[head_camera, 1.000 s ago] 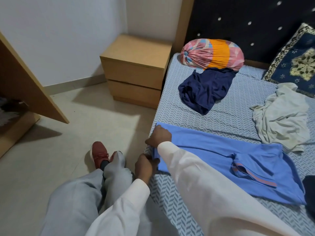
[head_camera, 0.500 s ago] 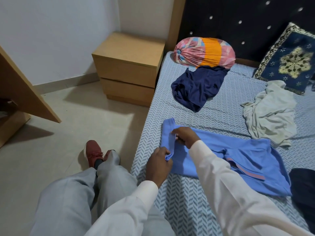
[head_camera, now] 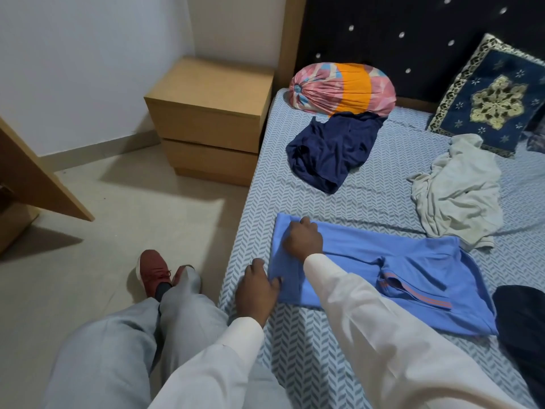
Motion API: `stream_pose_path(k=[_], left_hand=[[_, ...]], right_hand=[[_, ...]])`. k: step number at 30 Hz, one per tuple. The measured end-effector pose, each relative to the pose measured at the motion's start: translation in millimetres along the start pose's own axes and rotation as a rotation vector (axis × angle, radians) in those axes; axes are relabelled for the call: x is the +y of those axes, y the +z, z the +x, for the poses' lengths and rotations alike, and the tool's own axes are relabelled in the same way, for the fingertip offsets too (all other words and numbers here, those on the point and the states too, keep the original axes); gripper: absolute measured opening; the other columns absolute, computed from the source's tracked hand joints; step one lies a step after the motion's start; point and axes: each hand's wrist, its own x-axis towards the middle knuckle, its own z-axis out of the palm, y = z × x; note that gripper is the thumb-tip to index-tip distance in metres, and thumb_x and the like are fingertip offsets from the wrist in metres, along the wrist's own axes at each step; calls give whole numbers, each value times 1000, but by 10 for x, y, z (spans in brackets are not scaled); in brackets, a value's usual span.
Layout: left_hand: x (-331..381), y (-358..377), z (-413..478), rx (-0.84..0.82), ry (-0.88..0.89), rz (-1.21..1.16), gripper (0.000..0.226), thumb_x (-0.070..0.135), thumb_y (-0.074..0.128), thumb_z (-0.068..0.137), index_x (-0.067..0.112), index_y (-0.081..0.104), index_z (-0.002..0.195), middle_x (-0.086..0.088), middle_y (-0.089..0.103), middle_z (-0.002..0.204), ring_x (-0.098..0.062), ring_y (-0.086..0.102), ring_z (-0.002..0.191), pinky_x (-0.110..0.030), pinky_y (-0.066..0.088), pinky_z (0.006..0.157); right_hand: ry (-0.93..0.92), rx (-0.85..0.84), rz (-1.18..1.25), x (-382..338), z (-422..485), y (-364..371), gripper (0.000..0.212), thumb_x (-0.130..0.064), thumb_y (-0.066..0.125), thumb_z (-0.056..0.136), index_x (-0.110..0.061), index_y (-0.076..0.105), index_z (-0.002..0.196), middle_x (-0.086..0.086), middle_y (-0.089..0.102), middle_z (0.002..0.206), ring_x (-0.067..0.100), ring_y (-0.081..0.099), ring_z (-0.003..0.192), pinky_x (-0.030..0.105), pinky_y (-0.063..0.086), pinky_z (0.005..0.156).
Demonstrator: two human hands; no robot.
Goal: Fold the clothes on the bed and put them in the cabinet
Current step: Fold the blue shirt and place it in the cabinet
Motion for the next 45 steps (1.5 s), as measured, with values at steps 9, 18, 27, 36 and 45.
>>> stream_pose_path(k=[9, 18, 27, 36, 45], left_hand=[[-27, -20, 41, -228, -60, -145, 25, 23, 61, 87, 10, 60, 109, -16, 68, 111, -31, 64, 98, -31, 47, 72], [-450, -1100, -52, 380, 89, -178, 16, 8, 57, 83, 17, 44, 80, -11, 58, 83, -37, 55, 79, -44, 45, 66], [21, -884, -331, 385, 473, -160, 23, -2, 68, 72, 12, 57, 86, -7, 56, 88, -27, 56, 82, -29, 38, 68], [234, 29, -402, 21, 492, 536, 101, 31, 85, 37, 22, 56, 134, -10, 56, 116, -31, 53, 87, -40, 50, 68], [178, 266, -345, -74, 587, 639, 98, 12, 83, 42, 21, 51, 133, -17, 57, 107, -35, 56, 78, -38, 51, 55]], right_hand=[[104, -227, -70, -496, -126, -98, 33, -32, 53, 91, -8, 53, 114, 7, 62, 120, 26, 63, 105, 32, 46, 76], [-229, -165, 232, -1508, -281, -404, 66, -8, 49, 88, -23, 32, 149, 14, 55, 131, 32, 60, 105, 34, 46, 78], [-164, -171, 744, -696, -447, -564, 59, -4, 67, 78, -3, 51, 135, 19, 54, 119, 31, 63, 94, 40, 56, 68], [62, -163, 1034, 1176, -693, -405, 71, 14, 46, 84, -22, 41, 146, 1, 50, 91, 9, 49, 63, 26, 41, 57], [225, -137, 1115, 2214, -748, -386, 72, 13, 45, 86, -28, 41, 145, 9, 51, 126, 28, 54, 89, 37, 41, 72]])
